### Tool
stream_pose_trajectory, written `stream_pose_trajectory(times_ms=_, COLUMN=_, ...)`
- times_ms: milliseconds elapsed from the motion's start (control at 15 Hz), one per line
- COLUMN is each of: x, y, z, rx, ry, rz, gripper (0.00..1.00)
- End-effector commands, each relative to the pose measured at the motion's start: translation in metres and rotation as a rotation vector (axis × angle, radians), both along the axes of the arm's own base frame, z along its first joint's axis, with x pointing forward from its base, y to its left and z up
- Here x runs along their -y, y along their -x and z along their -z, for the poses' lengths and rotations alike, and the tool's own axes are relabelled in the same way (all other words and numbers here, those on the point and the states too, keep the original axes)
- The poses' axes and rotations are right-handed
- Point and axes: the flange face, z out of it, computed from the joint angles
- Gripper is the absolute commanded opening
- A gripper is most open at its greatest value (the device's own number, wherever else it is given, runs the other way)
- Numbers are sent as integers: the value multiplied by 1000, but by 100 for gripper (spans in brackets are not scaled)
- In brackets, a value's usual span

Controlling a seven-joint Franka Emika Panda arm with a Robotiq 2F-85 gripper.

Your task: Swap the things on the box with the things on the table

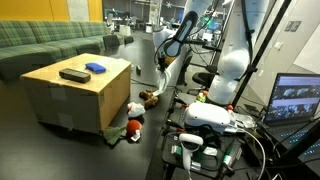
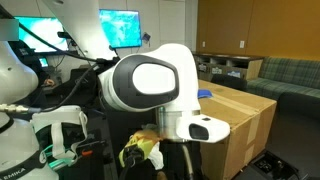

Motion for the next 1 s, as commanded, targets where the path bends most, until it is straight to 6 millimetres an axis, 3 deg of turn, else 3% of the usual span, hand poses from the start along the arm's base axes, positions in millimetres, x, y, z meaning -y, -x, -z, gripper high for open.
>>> stream_pose_trajectory(times_ms=0, x=15, y=4, z=20, rx=21, ry=-9, rz=18, gripper=11)
stream_pose_trajectory(times_ms=667, x=-6, y=-39, z=63, rx=107, ry=15, rz=-29, gripper=14)
stream_pose_trajectory(times_ms=733, x=-6, y=-44, z=69, rx=107, ry=20, rz=-25, gripper=43)
stream_pose_trajectory(times_ms=867, x=-5, y=-50, z=74, rx=105, ry=31, rz=-13, gripper=50)
stream_pose_trajectory(times_ms=933, x=-4, y=-52, z=77, rx=103, ry=37, rz=-8, gripper=59)
